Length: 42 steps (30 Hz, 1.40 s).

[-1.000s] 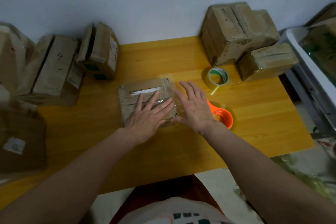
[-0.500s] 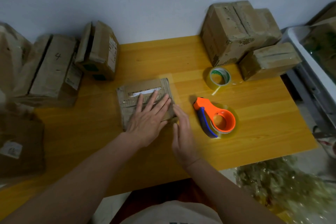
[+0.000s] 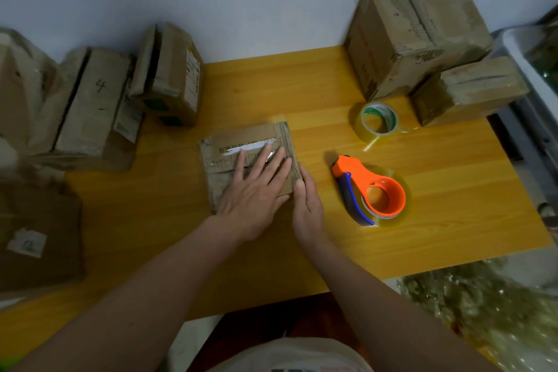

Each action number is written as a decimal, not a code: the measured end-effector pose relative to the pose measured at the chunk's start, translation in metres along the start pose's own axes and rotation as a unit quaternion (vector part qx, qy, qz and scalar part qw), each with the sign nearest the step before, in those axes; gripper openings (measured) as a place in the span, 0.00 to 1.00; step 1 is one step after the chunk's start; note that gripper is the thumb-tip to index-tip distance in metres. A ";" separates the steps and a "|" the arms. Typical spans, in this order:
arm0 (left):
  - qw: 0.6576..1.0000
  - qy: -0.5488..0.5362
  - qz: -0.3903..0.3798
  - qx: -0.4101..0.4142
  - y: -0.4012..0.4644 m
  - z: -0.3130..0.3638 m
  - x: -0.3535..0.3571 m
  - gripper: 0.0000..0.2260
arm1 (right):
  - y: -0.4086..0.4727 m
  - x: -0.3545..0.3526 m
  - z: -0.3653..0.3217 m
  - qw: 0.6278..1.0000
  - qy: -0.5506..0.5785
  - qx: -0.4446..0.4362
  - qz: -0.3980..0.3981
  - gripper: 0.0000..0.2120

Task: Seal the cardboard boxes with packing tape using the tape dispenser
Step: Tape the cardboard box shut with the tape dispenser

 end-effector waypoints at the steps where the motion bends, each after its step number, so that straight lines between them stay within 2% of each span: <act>1: 1.000 0.002 0.001 -0.002 0.000 0.000 -0.001 0.29 | 0.002 -0.001 0.003 1.000 0.002 0.018 -0.026 0.20; 5: 1.000 0.006 -0.017 -0.007 -0.001 0.001 -0.001 0.31 | 0.007 -0.022 0.003 0.988 -0.035 0.065 -0.136 0.27; 7: 1.000 0.007 -0.018 -0.007 -0.001 0.002 -0.003 0.32 | 0.012 -0.038 -0.010 0.993 -0.060 0.035 -0.094 0.28; 9: 1.000 0.005 -0.019 -0.008 -0.002 0.002 -0.005 0.32 | 0.018 -0.039 -0.029 0.995 -0.062 -0.025 -0.075 0.25; 12: 1.000 -0.005 -0.024 -0.009 -0.002 0.001 -0.005 0.31 | 0.024 -0.022 -0.041 0.988 -0.059 -0.043 -0.133 0.24; 19: 0.999 -0.006 -0.032 -0.009 -0.001 0.000 -0.003 0.31 | 0.040 -0.019 -0.033 0.977 -0.100 -0.005 -0.188 0.23; 24: 1.000 -0.003 -0.022 0.001 -0.004 0.002 -0.003 0.31 | 0.051 -0.020 -0.054 0.987 -0.062 -0.038 -0.143 0.24; 29: 1.000 -0.016 -0.024 -0.003 -0.003 0.000 -0.004 0.31 | 0.065 -0.012 -0.044 0.977 -0.107 0.004 -0.183 0.24; 32: 0.999 0.005 -0.022 0.032 -0.007 0.001 0.001 0.31 | 0.074 -0.024 -0.049 0.990 -0.092 -0.060 -0.092 0.21; 34: 0.998 0.013 -0.029 0.051 -0.010 0.001 0.002 0.31 | 0.077 -0.027 -0.055 0.991 -0.073 -0.089 -0.065 0.19; 42: 0.998 -0.011 -0.047 0.044 -0.009 -0.004 0.001 0.31 | 0.097 -0.018 -0.060 0.996 0.005 -0.020 -0.091 0.12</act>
Point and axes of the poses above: each hand's wrist, its own y-axis towards the middle knuckle, its own x-axis out of the palm, z = x × y, the point moved 5 cm from there along y, towards the middle knuckle, and after that the axes turned 13 degrees about -y, right-handed, at the moved point
